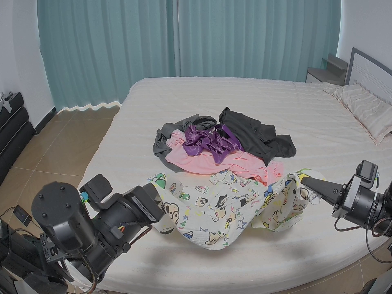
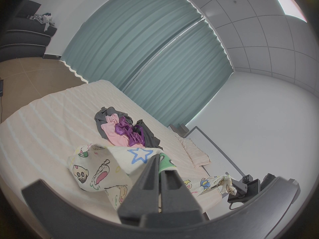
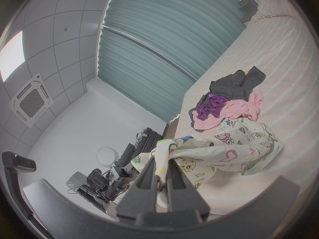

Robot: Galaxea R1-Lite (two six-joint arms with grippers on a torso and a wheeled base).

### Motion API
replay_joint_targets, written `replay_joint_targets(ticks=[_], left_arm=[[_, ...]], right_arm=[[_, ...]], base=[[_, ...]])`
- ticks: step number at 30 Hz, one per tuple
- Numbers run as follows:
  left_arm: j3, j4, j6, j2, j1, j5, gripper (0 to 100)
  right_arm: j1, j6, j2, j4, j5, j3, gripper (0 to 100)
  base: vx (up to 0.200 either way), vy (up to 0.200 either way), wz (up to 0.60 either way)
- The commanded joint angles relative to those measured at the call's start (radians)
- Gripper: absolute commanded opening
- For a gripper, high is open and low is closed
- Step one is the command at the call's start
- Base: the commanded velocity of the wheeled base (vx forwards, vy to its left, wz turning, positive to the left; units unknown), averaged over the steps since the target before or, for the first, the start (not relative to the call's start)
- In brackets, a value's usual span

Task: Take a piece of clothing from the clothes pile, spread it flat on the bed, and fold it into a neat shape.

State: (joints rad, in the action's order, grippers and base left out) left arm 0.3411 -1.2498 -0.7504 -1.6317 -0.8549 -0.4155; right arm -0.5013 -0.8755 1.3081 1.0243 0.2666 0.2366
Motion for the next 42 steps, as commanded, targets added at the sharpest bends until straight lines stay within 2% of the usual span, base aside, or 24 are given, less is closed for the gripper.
replay_joint_targets(ticks=[1,42], left_arm=[[-0.001,0.000,0.002,0.003,-0.003,0.000,0],[-0.001,0.000,0.002,0.018,-0.013,0.000,0]], right_arm=[[0.000,0.000,-0.003,0.000,0.000,0.001,0],[0.007,-0.002,-0.004,0.002,-0.001,0.004,0]], base=[[0.000,-0.200,0.00],[0.000,-0.200,0.00]])
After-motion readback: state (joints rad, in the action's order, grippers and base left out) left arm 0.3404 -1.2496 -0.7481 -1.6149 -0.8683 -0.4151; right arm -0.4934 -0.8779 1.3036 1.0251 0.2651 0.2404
